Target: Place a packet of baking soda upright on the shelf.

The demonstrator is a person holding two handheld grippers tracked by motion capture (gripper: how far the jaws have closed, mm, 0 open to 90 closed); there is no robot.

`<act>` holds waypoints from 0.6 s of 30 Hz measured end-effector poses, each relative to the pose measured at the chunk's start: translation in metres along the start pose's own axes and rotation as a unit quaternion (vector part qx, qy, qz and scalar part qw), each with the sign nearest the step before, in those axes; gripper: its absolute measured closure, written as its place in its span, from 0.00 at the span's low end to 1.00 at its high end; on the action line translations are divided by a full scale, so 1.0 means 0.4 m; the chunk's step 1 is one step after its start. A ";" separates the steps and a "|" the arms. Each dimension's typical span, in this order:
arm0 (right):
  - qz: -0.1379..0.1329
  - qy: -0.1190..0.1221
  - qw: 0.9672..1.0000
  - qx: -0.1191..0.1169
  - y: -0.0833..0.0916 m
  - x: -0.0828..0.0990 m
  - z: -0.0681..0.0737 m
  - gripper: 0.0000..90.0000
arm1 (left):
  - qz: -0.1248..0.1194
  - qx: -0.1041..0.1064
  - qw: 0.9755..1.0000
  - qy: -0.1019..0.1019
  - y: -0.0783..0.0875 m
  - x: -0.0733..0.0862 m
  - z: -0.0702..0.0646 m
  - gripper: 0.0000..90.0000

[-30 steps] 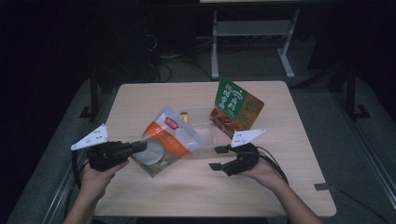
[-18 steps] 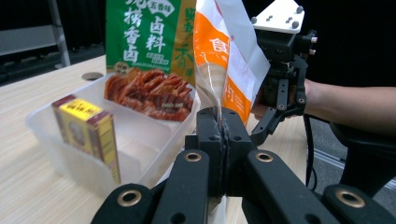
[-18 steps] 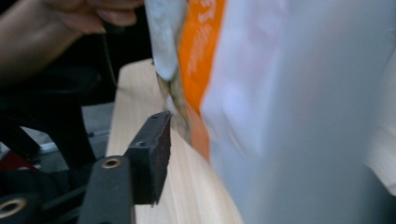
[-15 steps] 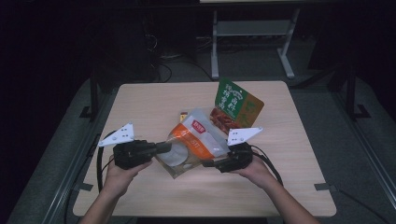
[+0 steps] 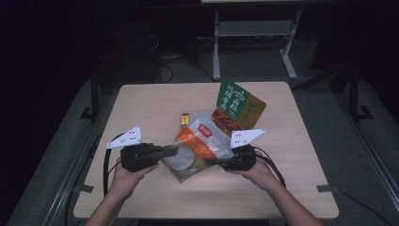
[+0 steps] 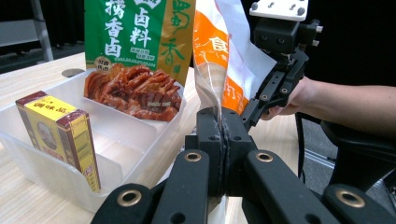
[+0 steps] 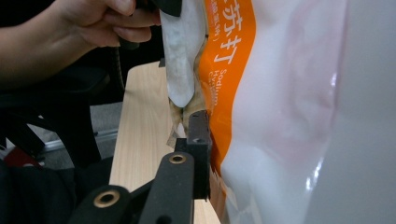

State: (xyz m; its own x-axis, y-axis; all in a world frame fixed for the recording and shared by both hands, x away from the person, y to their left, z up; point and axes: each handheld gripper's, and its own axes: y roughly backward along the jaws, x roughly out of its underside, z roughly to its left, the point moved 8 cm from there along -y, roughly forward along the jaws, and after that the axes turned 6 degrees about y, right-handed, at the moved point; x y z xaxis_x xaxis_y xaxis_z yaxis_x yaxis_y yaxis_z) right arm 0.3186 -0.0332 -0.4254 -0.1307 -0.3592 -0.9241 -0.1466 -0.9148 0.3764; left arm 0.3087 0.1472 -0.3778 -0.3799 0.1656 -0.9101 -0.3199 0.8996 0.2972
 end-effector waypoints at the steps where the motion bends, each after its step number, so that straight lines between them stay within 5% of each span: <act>1: 0.003 0.002 1.000 -0.001 -0.001 0.001 0.000 0.90 | 0.002 -0.001 1.000 0.000 -0.002 0.003 0.002 0.98; 10: 0.028 0.004 1.000 0.003 0.011 0.008 -0.005 0.94 | 0.020 -0.005 1.000 0.003 -0.021 0.037 0.025 0.98; 18: 0.028 0.003 0.999 0.019 0.036 0.002 -0.016 0.95 | 0.076 -0.021 0.997 -0.007 -0.056 0.102 0.051 0.97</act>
State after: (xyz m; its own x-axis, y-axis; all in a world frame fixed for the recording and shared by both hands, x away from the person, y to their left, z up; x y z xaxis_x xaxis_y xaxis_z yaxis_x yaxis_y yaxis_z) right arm 0.3227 -0.0477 -0.4213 -0.1331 -0.4118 -0.9015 -0.1762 -0.8853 0.4304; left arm 0.3181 0.1420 -0.4276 -0.4138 0.3048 -0.8578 -0.2954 0.8464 0.4432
